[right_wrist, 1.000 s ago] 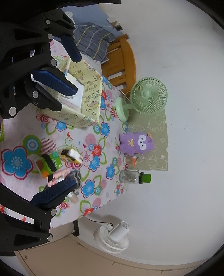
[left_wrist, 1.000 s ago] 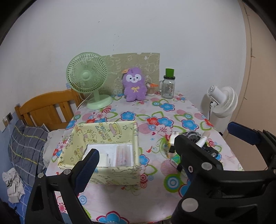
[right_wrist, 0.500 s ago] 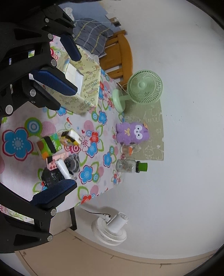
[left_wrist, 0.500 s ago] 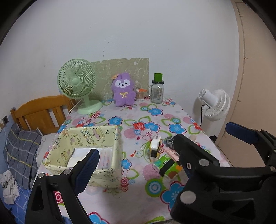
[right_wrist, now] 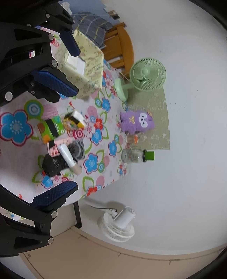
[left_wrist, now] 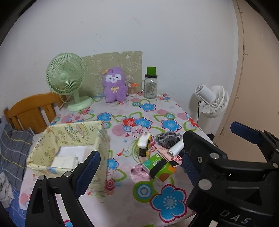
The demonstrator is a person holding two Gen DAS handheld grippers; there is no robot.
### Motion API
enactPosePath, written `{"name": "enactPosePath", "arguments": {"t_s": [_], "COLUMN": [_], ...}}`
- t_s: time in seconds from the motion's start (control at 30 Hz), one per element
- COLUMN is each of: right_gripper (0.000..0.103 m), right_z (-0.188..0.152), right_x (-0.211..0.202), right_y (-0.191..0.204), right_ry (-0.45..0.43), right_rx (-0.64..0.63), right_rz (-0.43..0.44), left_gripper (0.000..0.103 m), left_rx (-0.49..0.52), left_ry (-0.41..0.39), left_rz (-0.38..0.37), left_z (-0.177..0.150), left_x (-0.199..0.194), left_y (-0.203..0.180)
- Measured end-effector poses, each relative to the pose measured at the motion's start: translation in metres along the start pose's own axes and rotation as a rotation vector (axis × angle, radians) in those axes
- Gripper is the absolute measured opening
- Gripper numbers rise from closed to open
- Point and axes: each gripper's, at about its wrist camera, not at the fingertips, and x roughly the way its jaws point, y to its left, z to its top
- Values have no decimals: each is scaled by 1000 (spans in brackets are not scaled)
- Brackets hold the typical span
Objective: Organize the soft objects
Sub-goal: 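Move both tools back toward the remaining items on the table, then grasp the white-and-yellow packet with the left tool while the right tool grasps the beige cup stack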
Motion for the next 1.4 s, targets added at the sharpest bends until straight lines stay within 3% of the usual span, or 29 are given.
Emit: {"name": "enactPosePath", "arguments": {"t_s": [0.63, 1.4], "right_gripper": [99, 97], "right_z": [-26, -27], "right_x": [56, 137], "right_y": [-37, -62], "right_ry": [73, 172], "right_rx": [50, 120], "right_rz": [15, -13], "left_gripper": [96, 92], "left_rx": [-19, -29], "left_ry": [81, 147], "left_rz": [-16, 47], "left_z": [-17, -7], "left_x": [61, 148], "left_y": [-6, -8]}}
